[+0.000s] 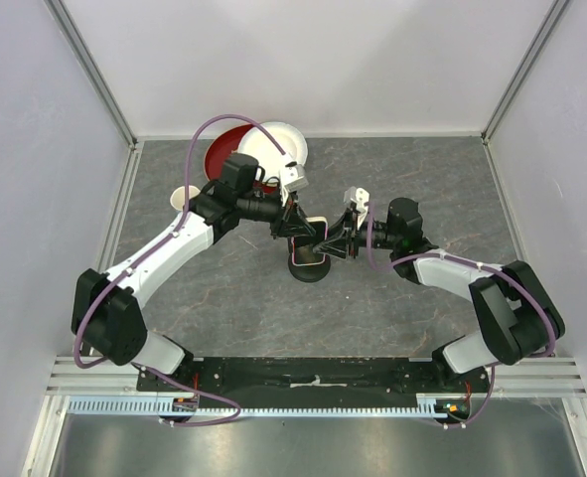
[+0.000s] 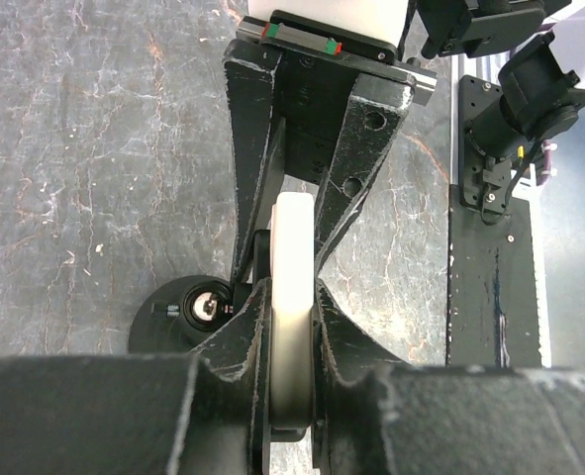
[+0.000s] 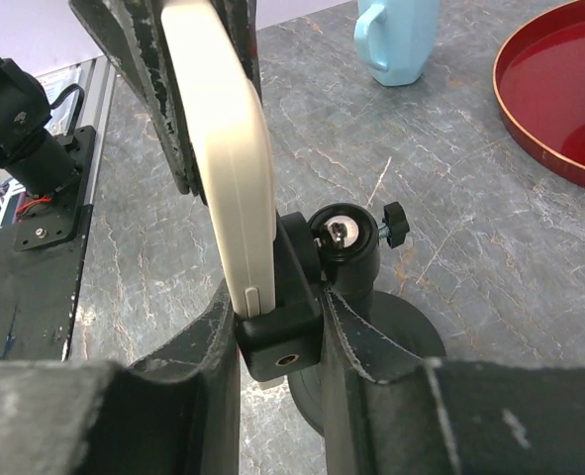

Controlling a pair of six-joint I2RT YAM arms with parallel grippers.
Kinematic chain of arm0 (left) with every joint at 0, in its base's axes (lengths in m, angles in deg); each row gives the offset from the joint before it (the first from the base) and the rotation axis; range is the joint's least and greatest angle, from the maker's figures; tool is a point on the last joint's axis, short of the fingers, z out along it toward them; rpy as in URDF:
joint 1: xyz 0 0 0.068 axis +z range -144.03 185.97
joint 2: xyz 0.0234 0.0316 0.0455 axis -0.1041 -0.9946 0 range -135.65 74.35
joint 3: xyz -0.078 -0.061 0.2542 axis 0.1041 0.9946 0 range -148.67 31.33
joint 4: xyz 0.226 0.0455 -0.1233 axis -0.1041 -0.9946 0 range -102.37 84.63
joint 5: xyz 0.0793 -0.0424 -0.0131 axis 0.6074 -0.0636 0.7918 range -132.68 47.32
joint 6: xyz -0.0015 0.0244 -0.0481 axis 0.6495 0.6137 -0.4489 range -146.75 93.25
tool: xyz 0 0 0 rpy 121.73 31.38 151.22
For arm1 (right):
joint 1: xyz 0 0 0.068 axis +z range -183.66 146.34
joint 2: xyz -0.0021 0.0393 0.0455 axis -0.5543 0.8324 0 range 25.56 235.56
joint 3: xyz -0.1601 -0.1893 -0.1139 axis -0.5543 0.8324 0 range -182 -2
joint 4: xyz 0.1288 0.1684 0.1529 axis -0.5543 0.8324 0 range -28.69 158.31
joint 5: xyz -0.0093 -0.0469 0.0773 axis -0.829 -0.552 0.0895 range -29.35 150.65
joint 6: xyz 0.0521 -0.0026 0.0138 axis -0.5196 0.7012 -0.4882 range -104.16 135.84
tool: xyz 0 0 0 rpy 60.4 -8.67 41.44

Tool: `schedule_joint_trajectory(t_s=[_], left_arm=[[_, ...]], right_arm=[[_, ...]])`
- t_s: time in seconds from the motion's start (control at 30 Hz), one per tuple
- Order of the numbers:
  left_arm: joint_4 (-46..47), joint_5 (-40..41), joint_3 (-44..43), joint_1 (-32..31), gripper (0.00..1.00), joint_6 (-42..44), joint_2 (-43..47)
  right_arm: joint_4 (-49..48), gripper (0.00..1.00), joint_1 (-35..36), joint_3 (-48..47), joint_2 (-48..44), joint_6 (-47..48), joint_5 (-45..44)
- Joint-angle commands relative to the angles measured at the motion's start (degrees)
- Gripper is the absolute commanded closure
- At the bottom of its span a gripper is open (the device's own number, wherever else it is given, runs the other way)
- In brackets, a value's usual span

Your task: Place the phone on the phone stand

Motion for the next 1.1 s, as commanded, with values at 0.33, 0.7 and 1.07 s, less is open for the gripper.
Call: schedule_joint_trajectory(t_s=[0.33,0.7,1.07], left_arm=[[3.80,8.34,2.99,-1.03,0.98,-4.49,-0.92],[5.28,6.93,3.95,0.11,0.63,-8.80,0.92],[9.58,5.53,6.58,3.27,0.14,-13.88,6.36]], right_arm=[[-13.25,1.00,3.09,-0.75,1.71,-13.24,0.37],[-0.17,0.98,3.18,-3.30,-0.48,-6.84,-5.61],[5.82,0.02,3.18,-3.48,-6.99,-6.05,-11.06]])
